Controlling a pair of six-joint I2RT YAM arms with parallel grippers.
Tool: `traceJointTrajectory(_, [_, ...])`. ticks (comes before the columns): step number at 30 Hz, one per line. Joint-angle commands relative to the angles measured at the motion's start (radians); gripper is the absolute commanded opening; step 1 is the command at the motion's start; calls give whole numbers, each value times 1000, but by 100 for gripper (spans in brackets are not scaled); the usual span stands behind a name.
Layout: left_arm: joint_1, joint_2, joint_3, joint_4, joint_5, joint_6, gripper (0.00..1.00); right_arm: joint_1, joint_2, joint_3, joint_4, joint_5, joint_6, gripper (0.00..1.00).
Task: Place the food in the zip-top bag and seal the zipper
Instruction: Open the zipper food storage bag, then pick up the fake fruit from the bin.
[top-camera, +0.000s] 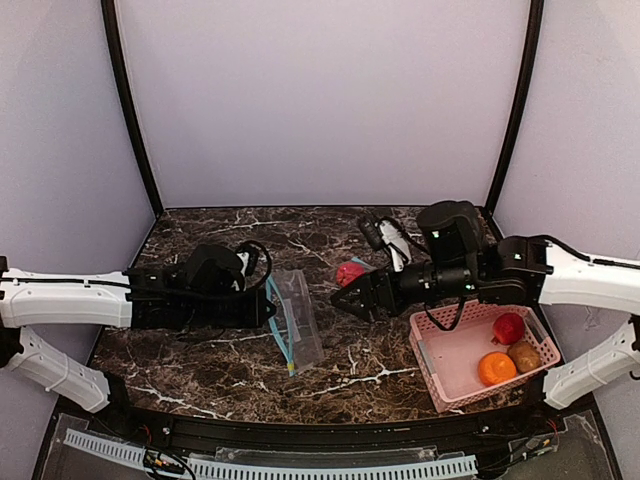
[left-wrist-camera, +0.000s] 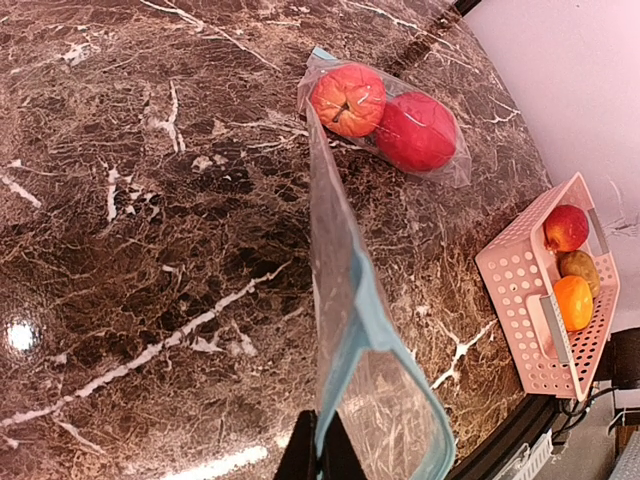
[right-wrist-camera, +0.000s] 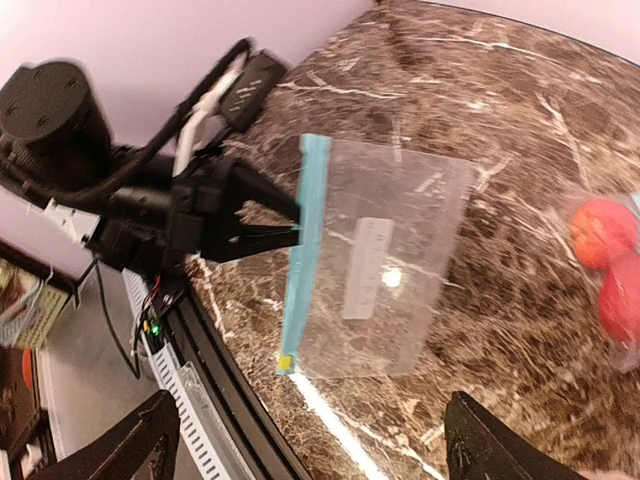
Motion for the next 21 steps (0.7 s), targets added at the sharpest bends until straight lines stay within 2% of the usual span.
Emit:
traceJointTrajectory(1, [15, -23, 6, -9, 9, 12, 1, -79, -126, -77, -206, 215, 123, 94])
traceJointTrajectory(4, [24, -37, -12, -9, 12, 6, 1, -167, -217, -129, -328, 310, 193, 99])
traceJointTrajectory(11, [42, -39, -10, -17, 21, 10, 1, -479, -306, -256, -487, 278, 268, 98])
traceJointTrajectory(21, [51, -35, 18, -39, 28, 24, 1, -739, -308, -427, -502, 326, 407, 99])
